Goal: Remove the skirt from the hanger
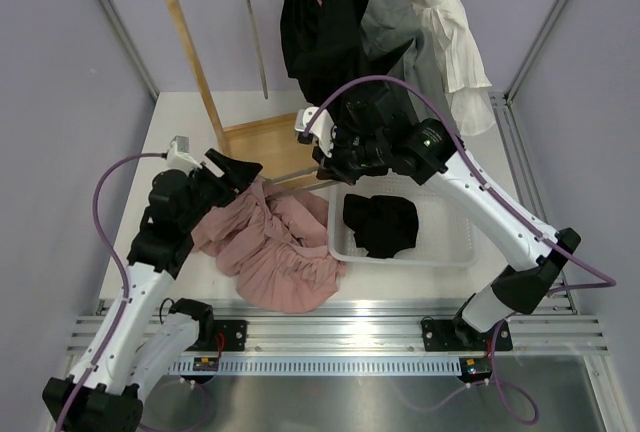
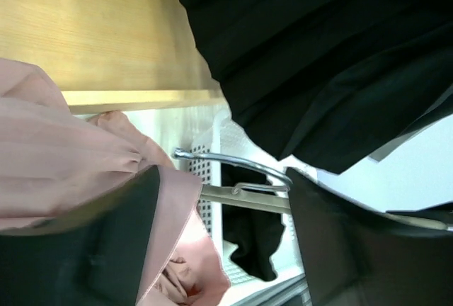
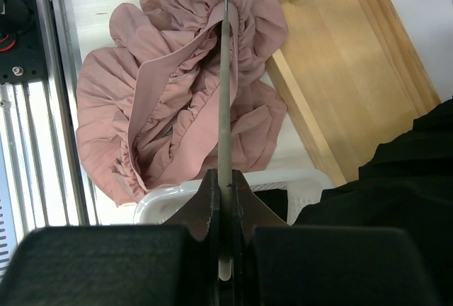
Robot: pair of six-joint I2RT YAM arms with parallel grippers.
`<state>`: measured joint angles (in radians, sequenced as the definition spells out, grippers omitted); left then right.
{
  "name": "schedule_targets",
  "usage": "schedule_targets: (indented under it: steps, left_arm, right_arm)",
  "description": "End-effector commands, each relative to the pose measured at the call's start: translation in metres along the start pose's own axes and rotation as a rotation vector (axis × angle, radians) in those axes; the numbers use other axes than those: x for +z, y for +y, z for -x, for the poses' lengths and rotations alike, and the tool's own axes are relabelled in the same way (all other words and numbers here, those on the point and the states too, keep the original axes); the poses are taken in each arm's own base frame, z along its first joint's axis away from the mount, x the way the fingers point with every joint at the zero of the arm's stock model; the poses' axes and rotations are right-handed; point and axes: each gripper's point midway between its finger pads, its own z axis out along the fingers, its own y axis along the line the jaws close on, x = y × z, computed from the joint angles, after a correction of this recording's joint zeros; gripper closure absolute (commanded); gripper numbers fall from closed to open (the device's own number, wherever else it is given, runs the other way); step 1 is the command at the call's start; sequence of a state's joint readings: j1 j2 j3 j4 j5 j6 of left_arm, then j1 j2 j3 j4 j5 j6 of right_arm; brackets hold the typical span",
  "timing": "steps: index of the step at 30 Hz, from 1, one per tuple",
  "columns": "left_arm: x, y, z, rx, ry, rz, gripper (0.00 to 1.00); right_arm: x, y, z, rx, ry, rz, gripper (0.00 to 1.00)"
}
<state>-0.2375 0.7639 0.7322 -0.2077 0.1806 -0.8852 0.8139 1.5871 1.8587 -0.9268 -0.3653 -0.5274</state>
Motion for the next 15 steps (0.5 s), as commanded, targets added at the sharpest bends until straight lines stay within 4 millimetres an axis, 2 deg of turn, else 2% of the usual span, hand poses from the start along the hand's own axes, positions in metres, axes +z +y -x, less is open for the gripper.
schedule_targets:
  steps: [1, 3, 5, 9, 11, 14, 15]
  left_arm:
    - [-0.020, -0.027, 0.035, -0.020, -0.132, -0.039, 0.19]
    - [-0.029, -0.030, 0.037, -0.049, -0.147, -0.035, 0.13]
    - [-0.036, -0.034, 0.042, -0.056, -0.165, -0.039, 0.11]
    - [-0.047, -0.027, 0.044, -0.005, -0.194, -0.011, 0.08]
    - [-0.049, -0.024, 0.041, 0.111, -0.195, -0.021, 0.08]
    - [-0.040, -0.008, 0.024, 0.319, -0.125, -0.030, 0.05]
    - [-0.037, -0.006, 0.012, 0.412, -0.074, -0.067, 0.05]
  right_arm:
    - [-0.021, -0.005, 0.010, -0.026, -0.039, -0.069, 1.00]
    - [-0.023, -0.009, 0.008, -0.026, -0.035, -0.092, 1.00]
    - [-0.027, -0.008, 0.010, -0.010, -0.050, -0.080, 1.00]
    - [-0.039, -0.008, 0.013, 0.021, -0.083, -0.053, 1.00]
    - [-0.048, -0.008, 0.014, 0.028, -0.100, -0.039, 1.00]
    - [-0.060, -0.007, 0.011, 0.032, -0.100, -0.031, 1.00]
    - [-0.063, -0.006, 0.007, 0.038, -0.091, -0.030, 1.00]
